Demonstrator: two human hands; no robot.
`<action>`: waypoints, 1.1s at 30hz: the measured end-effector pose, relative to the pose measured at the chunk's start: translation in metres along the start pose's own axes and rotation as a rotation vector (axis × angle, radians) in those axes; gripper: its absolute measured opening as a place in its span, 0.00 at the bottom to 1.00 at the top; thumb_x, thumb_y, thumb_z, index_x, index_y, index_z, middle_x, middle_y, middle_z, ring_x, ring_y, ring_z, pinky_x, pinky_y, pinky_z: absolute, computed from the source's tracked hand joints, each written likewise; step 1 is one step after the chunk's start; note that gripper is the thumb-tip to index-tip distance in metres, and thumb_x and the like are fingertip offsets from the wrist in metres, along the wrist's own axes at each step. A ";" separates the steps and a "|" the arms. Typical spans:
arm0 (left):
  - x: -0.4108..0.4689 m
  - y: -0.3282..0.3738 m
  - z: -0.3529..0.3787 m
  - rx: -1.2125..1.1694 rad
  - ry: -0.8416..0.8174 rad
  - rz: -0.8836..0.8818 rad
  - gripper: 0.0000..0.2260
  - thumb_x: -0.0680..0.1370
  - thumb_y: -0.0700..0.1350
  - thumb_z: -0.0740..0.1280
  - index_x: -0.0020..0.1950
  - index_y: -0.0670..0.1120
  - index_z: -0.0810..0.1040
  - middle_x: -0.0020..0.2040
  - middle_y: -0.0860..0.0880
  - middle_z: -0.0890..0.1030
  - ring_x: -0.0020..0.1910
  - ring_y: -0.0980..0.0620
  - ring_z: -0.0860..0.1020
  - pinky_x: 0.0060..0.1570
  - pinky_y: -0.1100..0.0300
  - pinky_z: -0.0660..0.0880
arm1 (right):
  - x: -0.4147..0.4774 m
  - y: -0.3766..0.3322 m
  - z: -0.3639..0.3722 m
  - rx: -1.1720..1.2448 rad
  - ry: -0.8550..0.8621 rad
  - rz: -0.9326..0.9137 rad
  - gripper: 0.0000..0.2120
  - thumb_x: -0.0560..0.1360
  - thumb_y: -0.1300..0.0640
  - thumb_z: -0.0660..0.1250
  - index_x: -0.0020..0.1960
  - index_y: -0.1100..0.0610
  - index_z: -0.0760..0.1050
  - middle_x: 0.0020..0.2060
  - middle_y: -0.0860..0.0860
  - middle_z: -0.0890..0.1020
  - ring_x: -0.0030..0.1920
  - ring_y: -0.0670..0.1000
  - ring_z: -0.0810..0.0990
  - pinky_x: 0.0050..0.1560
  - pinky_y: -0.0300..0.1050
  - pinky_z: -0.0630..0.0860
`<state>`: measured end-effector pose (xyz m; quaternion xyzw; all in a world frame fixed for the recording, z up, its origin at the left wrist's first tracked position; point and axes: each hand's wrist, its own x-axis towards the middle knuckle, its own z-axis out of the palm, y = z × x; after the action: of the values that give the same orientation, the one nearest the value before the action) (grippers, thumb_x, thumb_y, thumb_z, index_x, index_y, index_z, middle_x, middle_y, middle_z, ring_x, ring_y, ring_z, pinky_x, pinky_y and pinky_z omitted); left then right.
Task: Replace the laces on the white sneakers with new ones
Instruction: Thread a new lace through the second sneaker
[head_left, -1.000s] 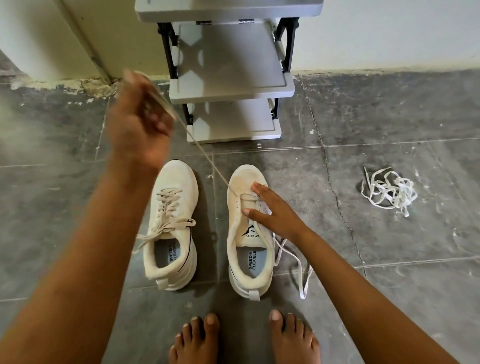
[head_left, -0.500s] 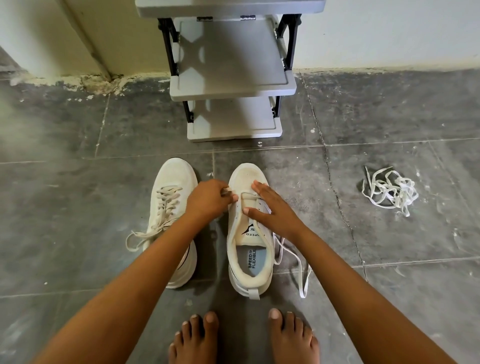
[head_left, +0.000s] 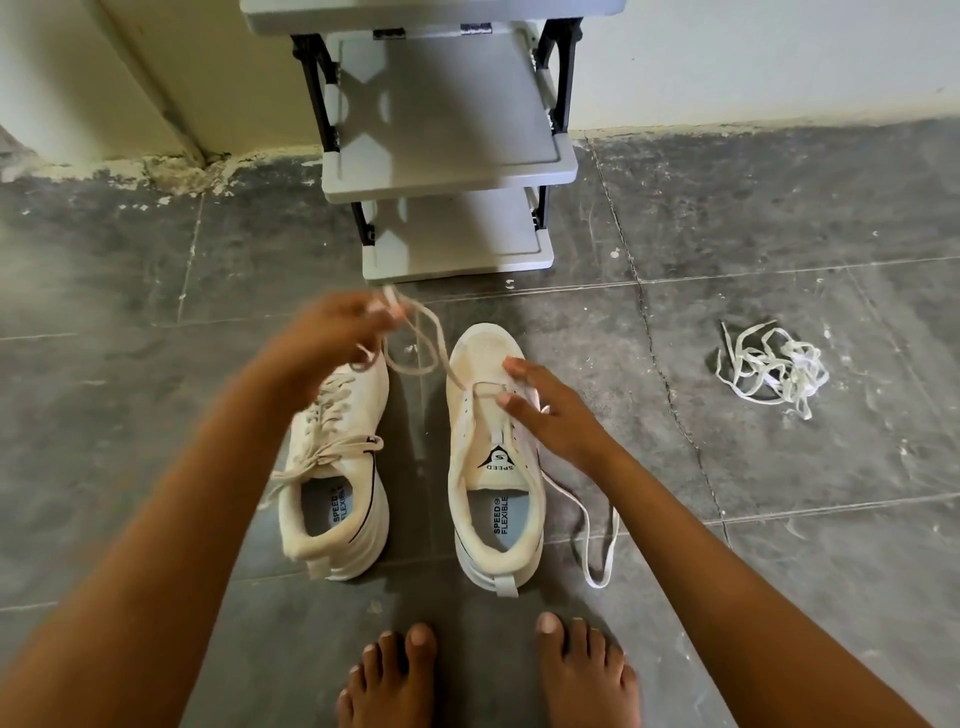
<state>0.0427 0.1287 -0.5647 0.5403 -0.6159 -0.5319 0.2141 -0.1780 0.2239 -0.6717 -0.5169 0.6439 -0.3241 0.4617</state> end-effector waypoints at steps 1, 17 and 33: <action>0.002 -0.012 0.014 0.240 -0.031 -0.022 0.10 0.78 0.45 0.65 0.59 0.48 0.77 0.47 0.51 0.77 0.43 0.54 0.73 0.43 0.61 0.70 | 0.000 0.001 -0.004 0.031 0.081 0.009 0.19 0.78 0.55 0.63 0.69 0.52 0.68 0.68 0.48 0.70 0.67 0.48 0.69 0.63 0.42 0.68; -0.006 -0.037 0.064 0.550 0.075 0.053 0.10 0.77 0.41 0.65 0.56 0.44 0.81 0.54 0.45 0.81 0.52 0.48 0.77 0.50 0.61 0.69 | -0.030 0.035 -0.017 -0.496 -0.050 0.160 0.11 0.69 0.54 0.73 0.50 0.56 0.79 0.46 0.53 0.82 0.46 0.53 0.79 0.47 0.47 0.77; -0.009 -0.003 0.081 -0.098 0.076 0.044 0.06 0.78 0.45 0.66 0.44 0.52 0.81 0.36 0.55 0.82 0.29 0.64 0.77 0.31 0.71 0.74 | 0.000 -0.067 -0.013 0.204 0.104 -0.109 0.02 0.72 0.63 0.71 0.41 0.60 0.79 0.31 0.51 0.81 0.30 0.42 0.78 0.37 0.34 0.75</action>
<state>-0.0217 0.1714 -0.5924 0.5353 -0.5921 -0.5359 0.2751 -0.1656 0.2057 -0.6073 -0.4839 0.6016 -0.4388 0.4598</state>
